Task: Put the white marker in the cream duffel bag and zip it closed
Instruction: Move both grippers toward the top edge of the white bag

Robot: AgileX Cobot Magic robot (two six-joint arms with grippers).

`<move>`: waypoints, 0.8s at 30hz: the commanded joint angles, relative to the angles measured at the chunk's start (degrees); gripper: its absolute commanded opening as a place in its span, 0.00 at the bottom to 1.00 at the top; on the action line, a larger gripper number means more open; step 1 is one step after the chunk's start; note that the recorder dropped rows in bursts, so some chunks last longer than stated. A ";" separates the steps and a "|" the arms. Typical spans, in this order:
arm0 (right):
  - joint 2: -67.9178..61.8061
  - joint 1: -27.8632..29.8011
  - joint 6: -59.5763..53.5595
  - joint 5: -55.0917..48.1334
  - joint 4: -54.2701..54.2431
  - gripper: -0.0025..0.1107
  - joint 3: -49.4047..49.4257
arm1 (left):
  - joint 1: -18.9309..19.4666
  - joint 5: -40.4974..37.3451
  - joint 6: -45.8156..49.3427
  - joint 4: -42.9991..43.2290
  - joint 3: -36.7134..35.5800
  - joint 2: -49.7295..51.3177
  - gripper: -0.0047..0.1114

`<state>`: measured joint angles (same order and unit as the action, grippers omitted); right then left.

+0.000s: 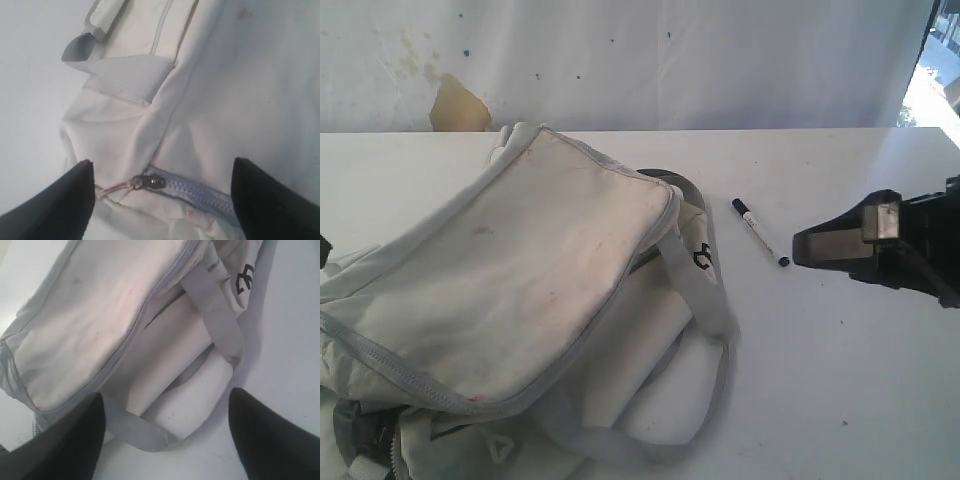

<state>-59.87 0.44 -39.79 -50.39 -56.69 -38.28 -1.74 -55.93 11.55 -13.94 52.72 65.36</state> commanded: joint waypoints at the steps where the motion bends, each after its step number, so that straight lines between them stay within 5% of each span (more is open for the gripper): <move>1: -4.15 -0.05 -2.86 0.07 -4.13 0.64 -0.63 | -0.15 -0.43 0.00 -1.40 2.59 5.25 0.78; 9: -14.45 -0.22 -7.22 -2.07 -11.55 0.64 -3.42 | -0.15 4.15 12.97 -15.49 8.23 14.86 0.78; 15: -22.08 -5.92 -7.82 -0.60 -13.20 0.64 -8.53 | -0.15 4.90 14.20 -14.78 12.02 20.74 0.83; 24: -32.25 -16.18 -6.24 15.21 -15.10 0.64 -16.06 | -0.93 5.24 14.49 -16.54 13.17 27.89 0.89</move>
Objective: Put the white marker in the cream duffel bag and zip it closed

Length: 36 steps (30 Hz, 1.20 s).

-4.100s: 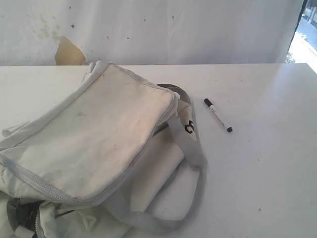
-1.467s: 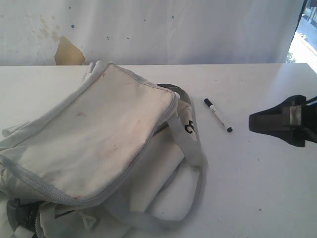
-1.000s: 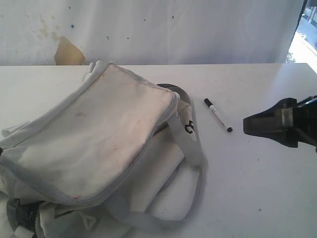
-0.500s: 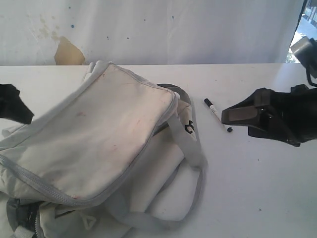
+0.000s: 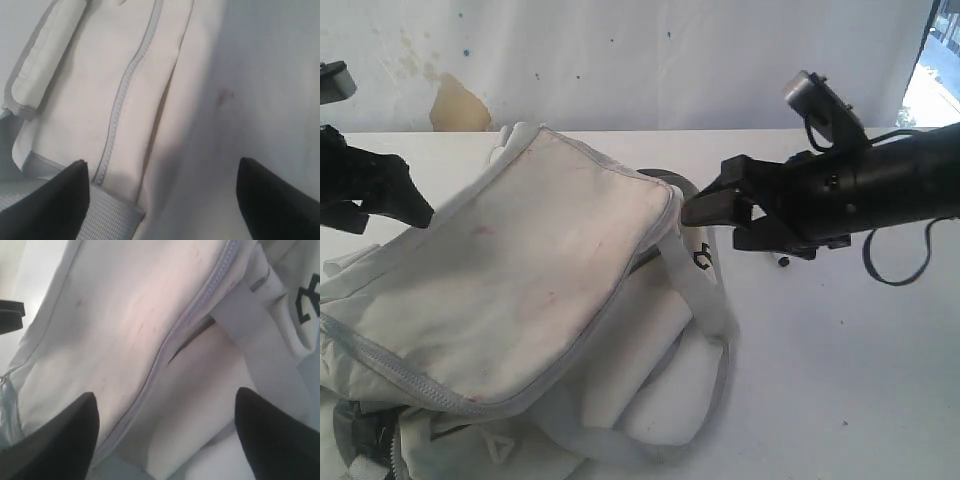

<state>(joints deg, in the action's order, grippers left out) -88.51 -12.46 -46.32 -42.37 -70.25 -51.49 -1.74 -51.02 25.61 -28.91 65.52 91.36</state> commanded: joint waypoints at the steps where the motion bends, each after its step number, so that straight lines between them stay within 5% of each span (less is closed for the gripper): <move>1: -4.97 -4.26 0.28 8.69 -1.97 0.64 -3.88 | -1.27 0.20 1.11 -1.57 0.37 2.23 0.89; 9: -17.29 -10.41 0.28 13.41 -5.97 0.64 -13.04 | -3.01 5.09 1.31 1.53 0.37 3.59 0.89; 21: -22.42 -11.09 0.14 21.31 -5.83 0.62 -15.15 | -3.01 5.38 1.86 -0.34 0.37 5.40 0.84; 26: -22.56 -11.09 0.14 21.21 -6.06 0.49 -15.15 | -3.01 6.36 1.86 -0.66 0.37 7.38 0.58; 30: -23.07 -11.09 0.14 19.95 -6.17 0.27 -15.24 | -3.01 7.10 1.86 -1.41 0.42 8.02 0.32; 32: -23.07 -11.09 -0.35 17.85 -6.17 0.02 -15.69 | -3.01 6.56 1.86 -1.55 1.79 8.02 0.14; 36: -23.07 -11.09 -3.55 18.03 -5.73 0.02 -19.69 | -2.90 3.68 -3.65 -5.29 5.58 8.02 0.04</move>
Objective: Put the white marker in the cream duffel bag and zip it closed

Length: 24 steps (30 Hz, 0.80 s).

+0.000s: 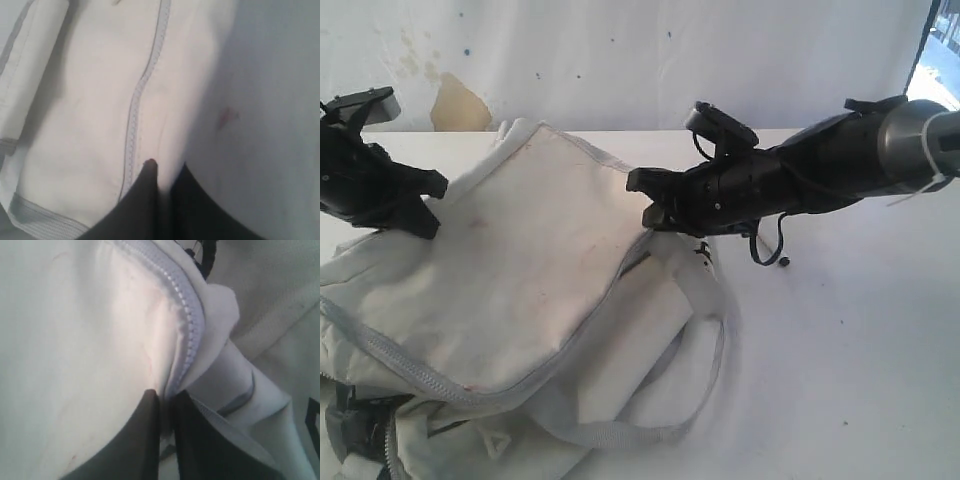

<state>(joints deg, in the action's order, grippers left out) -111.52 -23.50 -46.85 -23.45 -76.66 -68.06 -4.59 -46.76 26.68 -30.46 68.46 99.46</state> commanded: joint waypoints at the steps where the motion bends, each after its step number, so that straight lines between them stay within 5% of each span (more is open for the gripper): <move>1: -0.06 -0.04 -3.59 -0.15 0.80 0.02 -5.39 | -0.06 -0.73 -7.93 -4.63 3.65 -0.18 0.04; 6: -0.06 -0.04 -8.90 9.64 0.80 0.02 -11.68 | 1.83 2.98 -10.62 -17.23 3.20 -1.35 0.04; 10: -3.22 0.16 -9.15 8.13 0.80 0.02 -17.26 | 3.30 3.63 -13.05 -20.58 2.17 -2.53 0.04; 14: -9.29 0.16 -8.38 1.30 0.80 0.02 -22.96 | 3.30 3.54 -15.13 -18.84 1.24 -2.53 0.04; 19: -14.64 0.16 -8.38 -1.72 0.80 0.02 -28.09 | 3.30 4.92 -24.74 -5.54 1.24 -2.39 0.04; 24: -16.18 0.16 -8.89 -0.02 0.92 0.05 -29.82 | 3.30 2.44 -21.15 -4.97 1.24 -1.92 0.07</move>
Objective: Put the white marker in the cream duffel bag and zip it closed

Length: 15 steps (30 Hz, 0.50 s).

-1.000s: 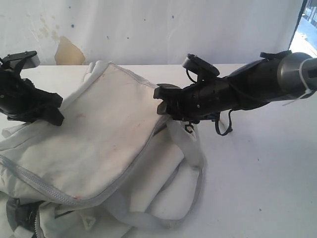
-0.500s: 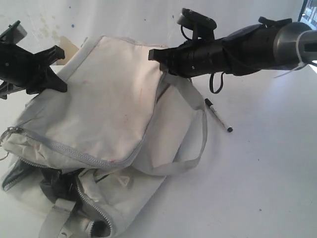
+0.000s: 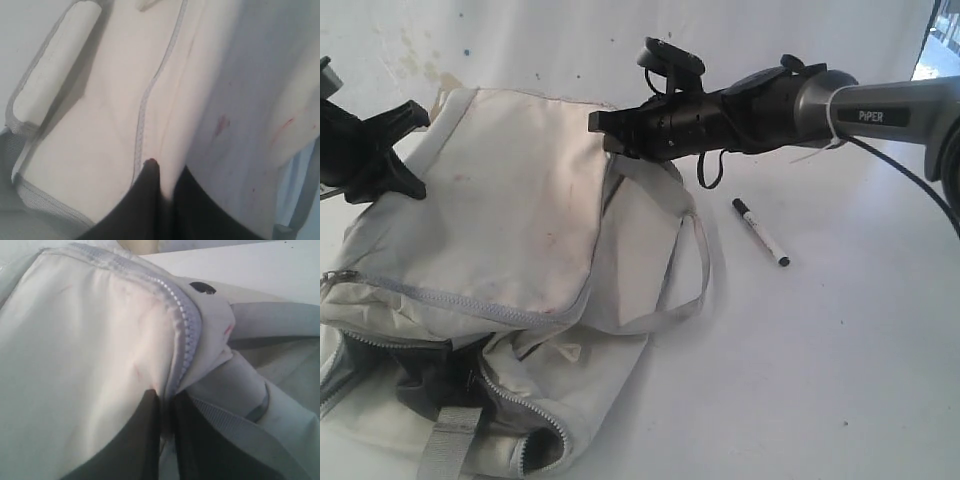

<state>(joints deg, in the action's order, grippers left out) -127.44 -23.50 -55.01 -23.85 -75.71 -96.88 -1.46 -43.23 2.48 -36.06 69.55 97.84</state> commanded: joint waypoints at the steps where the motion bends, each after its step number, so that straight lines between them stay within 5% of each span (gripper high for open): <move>1: -0.25 0.16 -0.62 -1.38 -0.03 0.11 -1.29 | 0.17 -1.54 5.01 0.63 0.14 -0.30 0.12; 5: -0.01 0.16 6.25 -7.99 1.16 0.49 -2.56 | 0.17 -2.34 5.90 0.63 0.14 -0.30 0.55; 8: 1.53 0.16 8.17 -10.43 5.66 0.61 -2.56 | 0.17 -2.34 7.46 0.63 0.14 -0.30 0.92; 15: 9.06 0.16 37.64 -22.73 40.08 0.59 -2.56 | 0.17 -4.06 8.89 3.63 0.53 -0.79 0.94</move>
<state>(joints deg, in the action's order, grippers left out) -120.53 -23.50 -23.20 -40.89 -43.92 -99.22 -1.46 -47.01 10.92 -33.59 69.55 97.81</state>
